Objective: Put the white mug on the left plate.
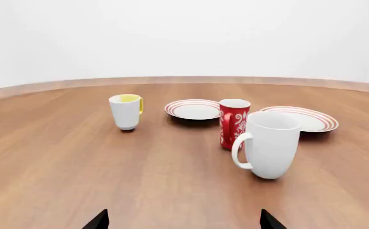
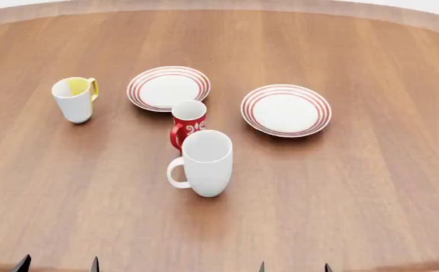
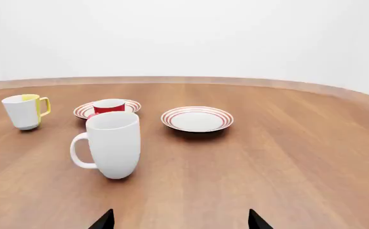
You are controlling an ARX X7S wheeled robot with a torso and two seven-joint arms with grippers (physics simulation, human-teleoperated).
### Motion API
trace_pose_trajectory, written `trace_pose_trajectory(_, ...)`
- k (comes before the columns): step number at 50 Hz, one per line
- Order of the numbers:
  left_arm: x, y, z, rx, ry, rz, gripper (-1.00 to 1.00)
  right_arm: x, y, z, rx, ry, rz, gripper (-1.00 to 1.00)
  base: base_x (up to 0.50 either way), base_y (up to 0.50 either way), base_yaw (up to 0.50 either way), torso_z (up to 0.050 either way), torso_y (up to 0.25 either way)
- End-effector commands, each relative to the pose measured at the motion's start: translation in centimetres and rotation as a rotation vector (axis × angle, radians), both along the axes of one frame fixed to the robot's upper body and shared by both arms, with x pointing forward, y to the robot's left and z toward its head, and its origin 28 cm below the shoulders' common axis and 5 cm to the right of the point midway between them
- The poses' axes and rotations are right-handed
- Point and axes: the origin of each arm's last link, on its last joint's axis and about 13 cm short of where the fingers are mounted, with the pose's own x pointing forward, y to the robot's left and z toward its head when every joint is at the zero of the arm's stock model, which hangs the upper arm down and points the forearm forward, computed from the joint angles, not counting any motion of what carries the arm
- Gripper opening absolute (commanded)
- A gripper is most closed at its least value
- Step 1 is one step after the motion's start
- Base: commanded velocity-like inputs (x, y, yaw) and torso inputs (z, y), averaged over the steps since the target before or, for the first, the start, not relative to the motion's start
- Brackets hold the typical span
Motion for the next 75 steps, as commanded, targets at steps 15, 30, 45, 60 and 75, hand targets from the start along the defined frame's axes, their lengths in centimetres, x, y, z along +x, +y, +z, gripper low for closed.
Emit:
trace_pose_trajectory(15, -1.6, 1.0, 1.0, 0.115, -0.048, 0.001, 1.0, -1.9, -0.7, 0.6, -0.063, 0.019, -0.02, 1.0, 0.01, 0.0, 0.0, 0.0, 0.0)
trace_pose_trajectory(30, -2.7, 1.2, 2.0, 0.109, -0.084, 0.007, 1.0, -3.3, -0.4, 2.2, -0.052, -0.072, 0.008, 1.0, 0.34, 0.0, 0.0, 0.0, 0.0)
trace_pose_trajectory(45, -3.4, 1.1, 2.7, 0.109, -0.11, 0.003, 1.0, -4.9, 0.3, 4.3, -0.016, -0.204, 0.064, 1.0, 0.5, 0.0, 0.0, 0.0, 0.0)
trace_pose_trajectory(60, -4.0, 1.1, 3.1, 0.106, -0.131, -0.003, 1.0, -5.2, 0.4, 4.6, -0.027, -0.23, 0.066, 1.0, 0.5, 0.0, 0.0, 0.0, 0.0)
trace_pose_trajectory(75, -3.9, 1.0, 3.0, 0.111, -0.127, -0.007, 1.0, -4.9, 0.5, 4.3, -0.028, -0.214, 0.07, 1.0, 0.5, 0.0, 0.0, 0.0, 0.0)
